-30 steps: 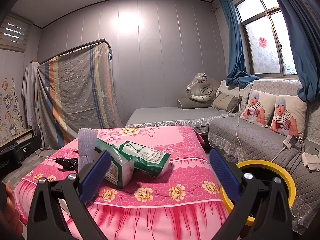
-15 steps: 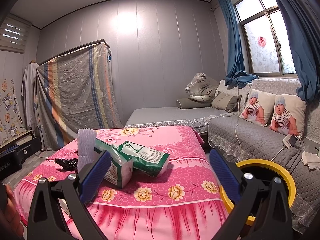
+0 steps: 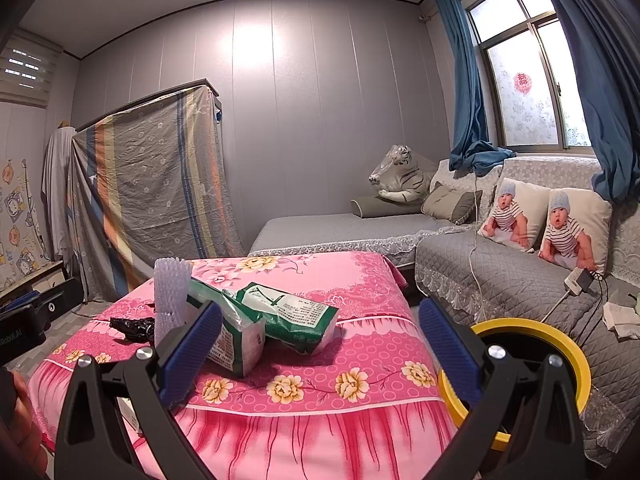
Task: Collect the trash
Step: 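Grasp the white-green medicine box with the left tool while the right tool grasps the lavender foam net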
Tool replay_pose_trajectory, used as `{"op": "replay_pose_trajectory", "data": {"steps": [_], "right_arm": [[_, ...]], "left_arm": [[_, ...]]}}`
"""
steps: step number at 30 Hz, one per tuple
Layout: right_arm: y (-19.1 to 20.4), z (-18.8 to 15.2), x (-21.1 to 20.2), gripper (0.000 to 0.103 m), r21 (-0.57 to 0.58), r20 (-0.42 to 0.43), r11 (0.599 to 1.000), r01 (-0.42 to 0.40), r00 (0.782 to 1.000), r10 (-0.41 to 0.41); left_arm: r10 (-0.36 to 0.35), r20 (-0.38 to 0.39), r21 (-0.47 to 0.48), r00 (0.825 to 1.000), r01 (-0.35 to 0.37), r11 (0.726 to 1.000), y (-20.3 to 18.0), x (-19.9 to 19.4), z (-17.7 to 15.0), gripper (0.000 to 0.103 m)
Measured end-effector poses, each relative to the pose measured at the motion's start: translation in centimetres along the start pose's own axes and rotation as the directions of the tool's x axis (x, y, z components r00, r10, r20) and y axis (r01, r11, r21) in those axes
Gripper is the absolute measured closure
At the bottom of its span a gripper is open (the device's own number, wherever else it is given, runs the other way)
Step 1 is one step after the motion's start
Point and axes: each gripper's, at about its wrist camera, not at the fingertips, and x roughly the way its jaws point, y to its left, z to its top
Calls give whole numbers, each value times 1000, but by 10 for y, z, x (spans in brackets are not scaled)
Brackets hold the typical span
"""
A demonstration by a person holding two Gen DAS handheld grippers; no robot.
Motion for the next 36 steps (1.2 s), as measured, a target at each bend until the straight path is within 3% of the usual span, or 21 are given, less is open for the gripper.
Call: {"op": "replay_pose_trajectory", "data": {"steps": [4,7,11,13,18,21,26,36], "right_arm": [[0,0,0,8,1,3,1000,1,1000,-1],[0,0,0,8,1,4,1000,4,1000,-4],[-2,2,0,8,3,7,1000,12,1000,-12],[-4,3,-1,8,7,11,1000,19,1000,-19],[-5,2,9,8,20,-13,1000,9,1000,-9],[-2,0,15,8,12,-34,1000,-9,999,9],[-3,-1,18,8,2,-41,1000,-11,999,11],[-10,-8,34,8,17,-81,1000,0,997,2]], "left_arm": [[-27,-14,3,1000,27,1000,0,2,2,8],[-121,-37,4,992,121,993,9,6,4,8],[-265,-108,3,958,267,964,35,22,0,8],[-324,-187,9,928,331,944,49,33,-10,8],[-253,-333,103,908,302,948,64,57,-41,8],[-235,-398,144,887,314,939,64,72,-52,8],[-222,-448,201,866,340,919,52,100,-58,8],[-169,-520,195,838,309,931,52,143,-72,8]]}}
